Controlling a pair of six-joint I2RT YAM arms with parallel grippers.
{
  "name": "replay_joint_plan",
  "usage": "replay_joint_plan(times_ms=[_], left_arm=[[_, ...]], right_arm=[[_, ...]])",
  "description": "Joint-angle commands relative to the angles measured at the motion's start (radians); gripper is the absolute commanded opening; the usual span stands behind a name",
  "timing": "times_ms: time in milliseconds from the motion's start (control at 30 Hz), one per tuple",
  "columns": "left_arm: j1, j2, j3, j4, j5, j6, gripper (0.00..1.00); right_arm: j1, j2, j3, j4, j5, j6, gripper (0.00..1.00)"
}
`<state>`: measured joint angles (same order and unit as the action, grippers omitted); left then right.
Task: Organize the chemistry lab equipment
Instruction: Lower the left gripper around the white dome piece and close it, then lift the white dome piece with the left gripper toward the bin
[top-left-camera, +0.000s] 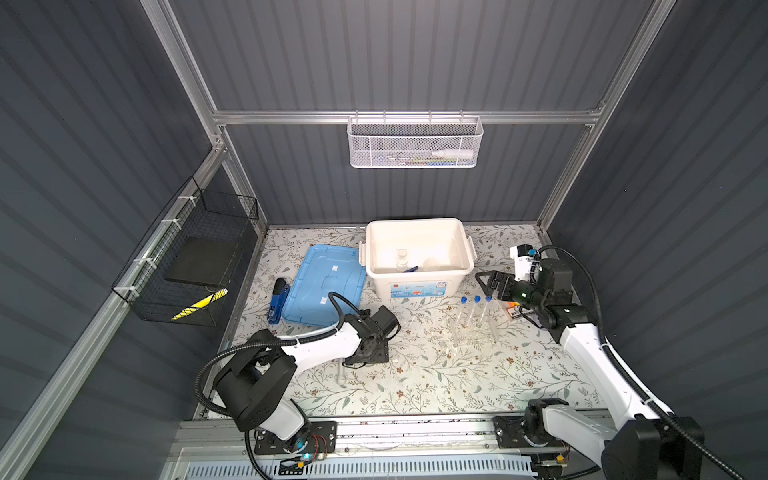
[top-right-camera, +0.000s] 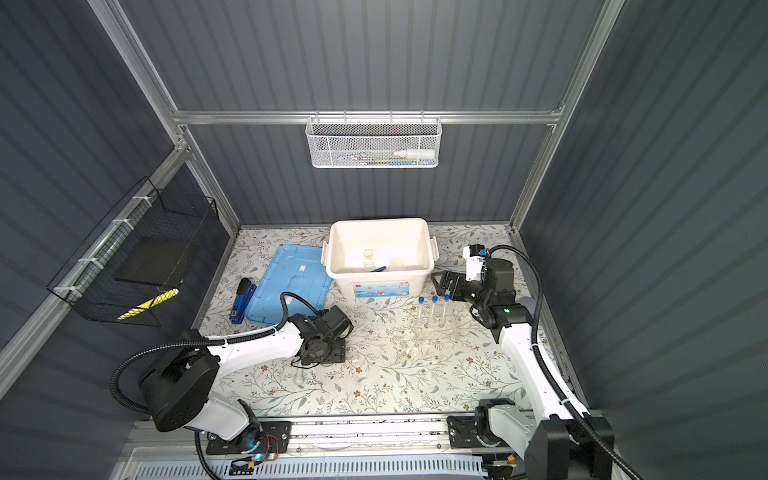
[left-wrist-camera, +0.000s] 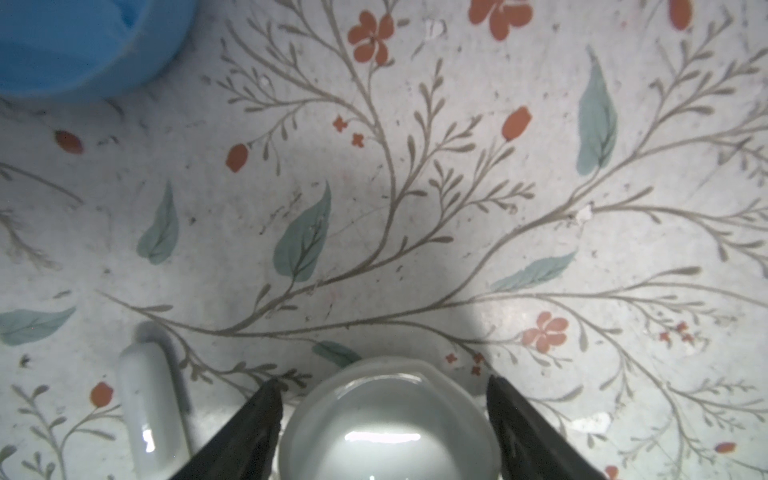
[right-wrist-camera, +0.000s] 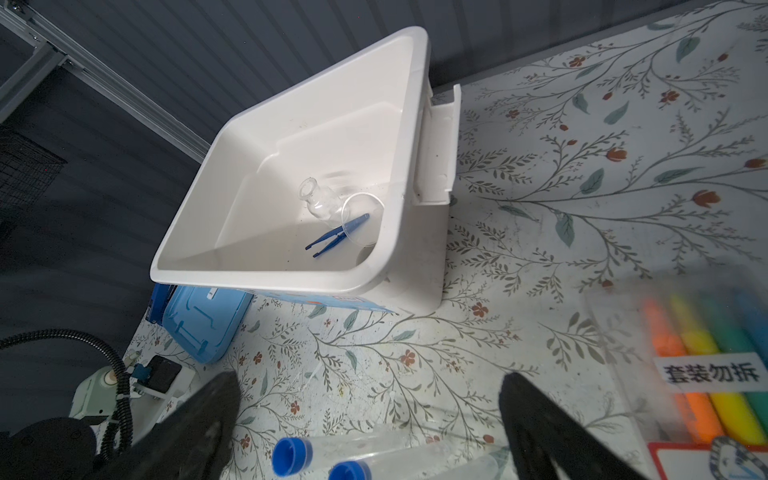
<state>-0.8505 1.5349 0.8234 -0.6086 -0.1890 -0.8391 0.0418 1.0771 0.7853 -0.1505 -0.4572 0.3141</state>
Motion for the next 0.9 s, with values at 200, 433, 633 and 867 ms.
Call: replay_joint_plan(times_ms=[200, 433, 633, 867], left_arm=[[-0.007, 0.011, -0.005, -0.024, 0.005, 0.015, 0.73], [-0.006, 0.002, -0.002, -0.019, 0.004, 0.02, 0.68], [-0.006, 0.002, 0.018, -0.024, 0.003, 0.03, 0.65], [-0.007, 0.009, 0.062, -0.033, -0.004, 0.05, 0.63]], right_arm=[[-0.003, -0.002, -0.011, -0.012, 0.008, 0.0, 0.99], [-0.004, -0.002, -0.012, -0.01, 0.009, 0.0, 0.99], [-0.004, -0.002, -0.015, -0.01, 0.009, 0.002, 0.99], [-0.005, -0.002, -0.015, -0.009, 0.008, 0.0, 0.99]])
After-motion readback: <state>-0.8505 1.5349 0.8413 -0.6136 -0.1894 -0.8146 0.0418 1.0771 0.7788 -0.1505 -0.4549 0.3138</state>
